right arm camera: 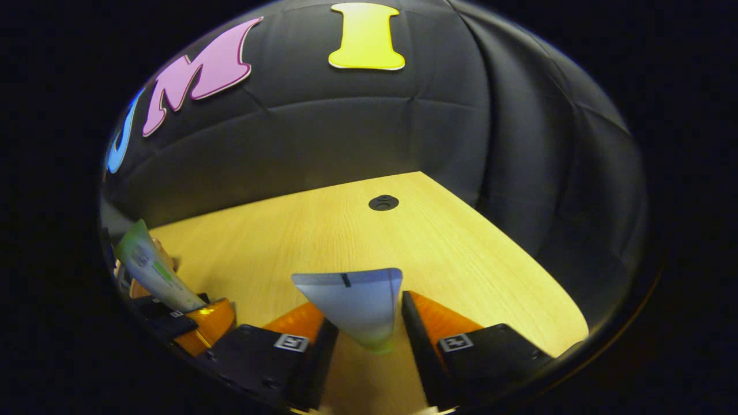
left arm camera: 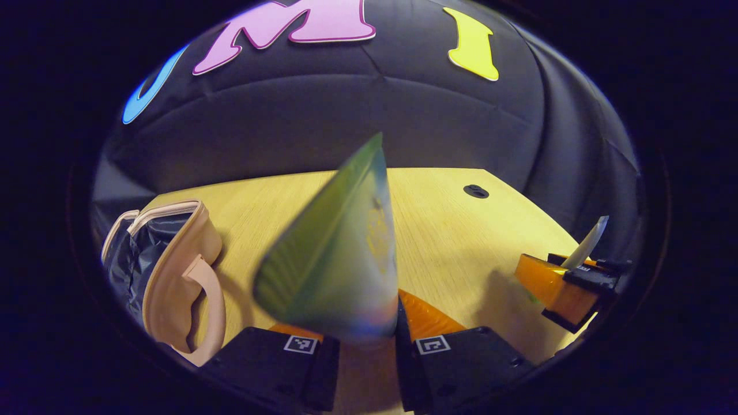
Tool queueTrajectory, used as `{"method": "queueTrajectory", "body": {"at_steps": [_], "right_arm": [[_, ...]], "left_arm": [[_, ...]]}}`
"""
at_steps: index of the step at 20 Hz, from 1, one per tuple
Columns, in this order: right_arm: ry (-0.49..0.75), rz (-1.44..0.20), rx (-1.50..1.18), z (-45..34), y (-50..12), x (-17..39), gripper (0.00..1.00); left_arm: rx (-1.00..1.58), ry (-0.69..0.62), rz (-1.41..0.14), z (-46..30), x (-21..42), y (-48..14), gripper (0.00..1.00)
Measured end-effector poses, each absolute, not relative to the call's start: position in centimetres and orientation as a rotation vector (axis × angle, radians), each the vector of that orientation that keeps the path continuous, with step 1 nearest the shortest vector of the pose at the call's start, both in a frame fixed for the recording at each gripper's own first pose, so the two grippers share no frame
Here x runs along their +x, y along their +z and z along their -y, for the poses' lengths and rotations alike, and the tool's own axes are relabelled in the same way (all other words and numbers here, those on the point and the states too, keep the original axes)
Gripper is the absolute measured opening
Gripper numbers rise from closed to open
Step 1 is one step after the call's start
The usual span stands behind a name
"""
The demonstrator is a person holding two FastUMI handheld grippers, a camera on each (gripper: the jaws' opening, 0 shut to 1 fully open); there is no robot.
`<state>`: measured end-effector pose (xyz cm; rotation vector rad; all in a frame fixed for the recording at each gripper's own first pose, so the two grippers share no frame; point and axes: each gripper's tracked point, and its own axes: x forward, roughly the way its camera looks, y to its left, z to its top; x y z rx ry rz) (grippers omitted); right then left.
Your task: First open the suitcase, pack the skin care products into it, and then close the suitcase.
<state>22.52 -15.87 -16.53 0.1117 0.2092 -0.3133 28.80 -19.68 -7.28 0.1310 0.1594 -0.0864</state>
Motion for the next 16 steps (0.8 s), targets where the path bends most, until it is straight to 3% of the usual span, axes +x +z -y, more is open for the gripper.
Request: {"method": "queueTrajectory", "body": {"at_steps": [2, 3, 4, 5, 7, 8, 13, 16], "right_arm": [[-0.312, -0.229, 0.103, 15.8, -17.0, 22.4, 0.39], [-0.298, -0.226, 0.100, 15.6, -16.8, 22.5, 0.43], [-0.284, -0.225, 0.094, 15.5, -16.7, 22.3, 0.30], [-0.281, -0.230, 0.081, 15.4, -16.9, 22.1, 0.33], [-0.276, -0.235, 0.065, 15.1, -16.6, 21.4, 0.24], [-0.274, -0.229, 0.055, 15.0, -16.2, 20.8, 0.29], [-0.269, -0.167, -0.027, 12.6, -11.6, 17.1, 0.29], [-0.182, -0.162, -0.098, 7.5, -9.6, 13.2, 0.29]], "left_arm": [[0.131, -0.087, -0.159, 19.7, 28.8, -7.3, 0.47], [0.129, -0.088, -0.158, 19.7, 28.8, -7.2, 0.47], [0.127, -0.090, -0.158, 19.7, 28.7, -7.2, 0.47], [0.124, -0.095, -0.156, 19.8, 28.8, -7.2, 0.47], [0.100, -0.124, -0.128, 20.0, 28.6, -6.6, 0.47], [0.081, -0.151, -0.105, 20.2, 28.4, -6.3, 0.46], [0.006, -0.174, -0.102, 18.9, 24.3, -5.0, 0.46], [-0.016, -0.174, -0.060, 15.9, 19.2, -1.6, 0.49]]}}
